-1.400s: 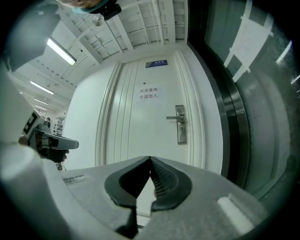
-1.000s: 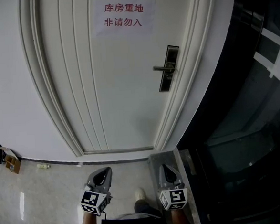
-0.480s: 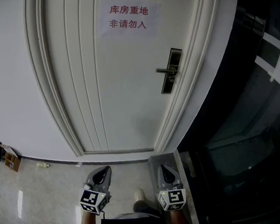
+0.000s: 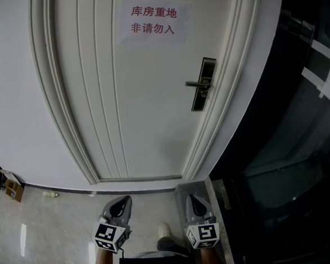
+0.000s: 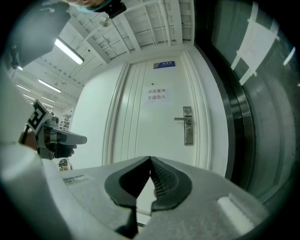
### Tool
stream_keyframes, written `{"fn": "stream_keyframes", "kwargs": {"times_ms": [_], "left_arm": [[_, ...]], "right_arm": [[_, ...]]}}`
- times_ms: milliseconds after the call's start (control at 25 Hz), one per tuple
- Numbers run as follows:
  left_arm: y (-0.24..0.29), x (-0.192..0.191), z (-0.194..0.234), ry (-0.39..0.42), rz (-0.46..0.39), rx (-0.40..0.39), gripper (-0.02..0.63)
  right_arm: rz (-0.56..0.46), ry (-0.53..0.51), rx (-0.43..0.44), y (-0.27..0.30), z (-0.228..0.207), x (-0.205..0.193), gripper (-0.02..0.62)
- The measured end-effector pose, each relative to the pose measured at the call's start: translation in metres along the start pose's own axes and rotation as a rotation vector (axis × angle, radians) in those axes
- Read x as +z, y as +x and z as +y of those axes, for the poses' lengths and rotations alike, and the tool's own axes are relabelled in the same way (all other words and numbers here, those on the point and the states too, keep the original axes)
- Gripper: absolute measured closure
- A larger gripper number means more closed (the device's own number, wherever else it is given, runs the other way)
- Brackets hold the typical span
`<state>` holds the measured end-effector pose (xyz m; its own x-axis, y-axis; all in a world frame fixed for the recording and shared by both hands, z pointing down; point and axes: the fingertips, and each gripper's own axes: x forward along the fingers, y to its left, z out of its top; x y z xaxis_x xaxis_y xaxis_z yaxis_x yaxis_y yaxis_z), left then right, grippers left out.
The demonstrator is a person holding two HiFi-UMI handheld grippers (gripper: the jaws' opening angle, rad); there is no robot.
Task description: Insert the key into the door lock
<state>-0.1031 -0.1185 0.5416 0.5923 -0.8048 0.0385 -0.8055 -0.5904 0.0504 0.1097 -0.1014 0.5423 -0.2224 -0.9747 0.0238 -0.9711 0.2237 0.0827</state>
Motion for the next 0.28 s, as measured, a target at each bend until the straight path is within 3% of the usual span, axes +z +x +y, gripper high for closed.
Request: {"fn": "stream_keyframes", "kwargs": {"times_ms": [280], "left_arm": [[0.0009,-0.0019,0.0064,-0.002,0.006,0.004,0.604]], "right_arm": [[0.003,0.005,0.007,0.0052,0.0043,-0.0012,0.594]]}}
